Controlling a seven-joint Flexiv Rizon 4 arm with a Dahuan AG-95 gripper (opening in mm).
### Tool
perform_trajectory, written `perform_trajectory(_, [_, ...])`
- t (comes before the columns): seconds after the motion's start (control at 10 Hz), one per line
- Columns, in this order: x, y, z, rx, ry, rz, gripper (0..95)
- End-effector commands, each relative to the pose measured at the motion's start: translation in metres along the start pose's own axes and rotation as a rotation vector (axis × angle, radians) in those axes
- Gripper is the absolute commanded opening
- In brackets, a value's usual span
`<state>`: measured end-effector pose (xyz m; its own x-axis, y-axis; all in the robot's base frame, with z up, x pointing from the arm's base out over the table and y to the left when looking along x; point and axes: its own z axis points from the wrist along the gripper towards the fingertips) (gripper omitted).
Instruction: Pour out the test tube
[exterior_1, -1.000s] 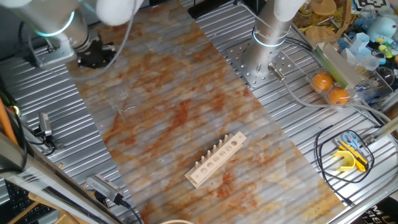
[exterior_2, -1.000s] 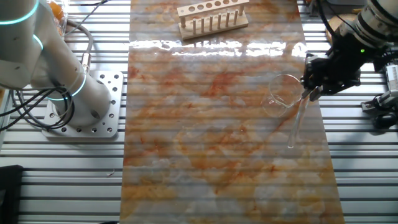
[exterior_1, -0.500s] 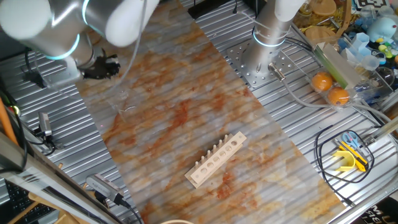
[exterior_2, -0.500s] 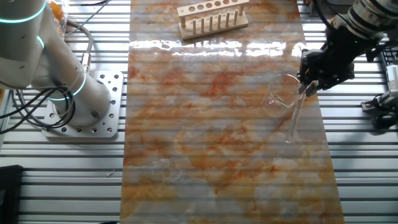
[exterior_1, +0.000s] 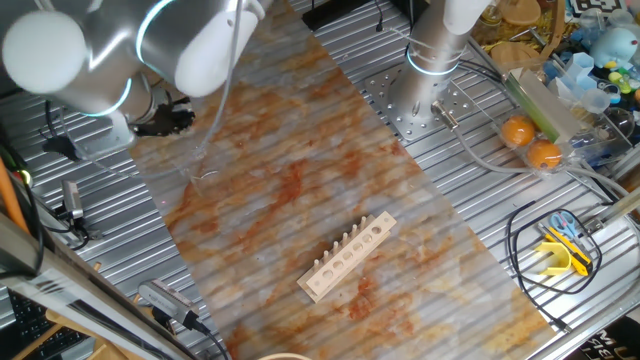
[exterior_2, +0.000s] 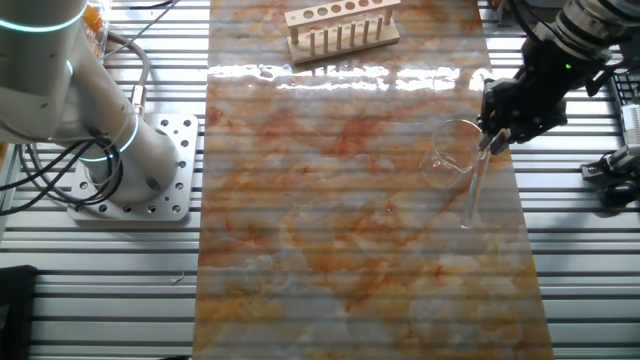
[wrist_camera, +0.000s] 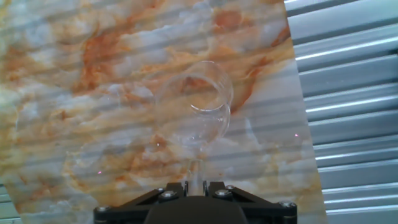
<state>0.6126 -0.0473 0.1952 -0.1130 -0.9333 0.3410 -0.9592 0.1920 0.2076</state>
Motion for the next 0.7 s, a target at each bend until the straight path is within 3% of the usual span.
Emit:
perform_trajectory(0.1, [-0.0020, 0.0013, 0.0015, 0.004, 0.013, -0.005, 0.0])
perform_trajectory(0.2, [-0.0046, 0.0020, 0.0025, 0.006, 0.029, -0.003, 0.0])
perform_trajectory(0.7, [-0.0066, 0.0060, 0.0112, 0.011, 0.045, 0.003, 0.0])
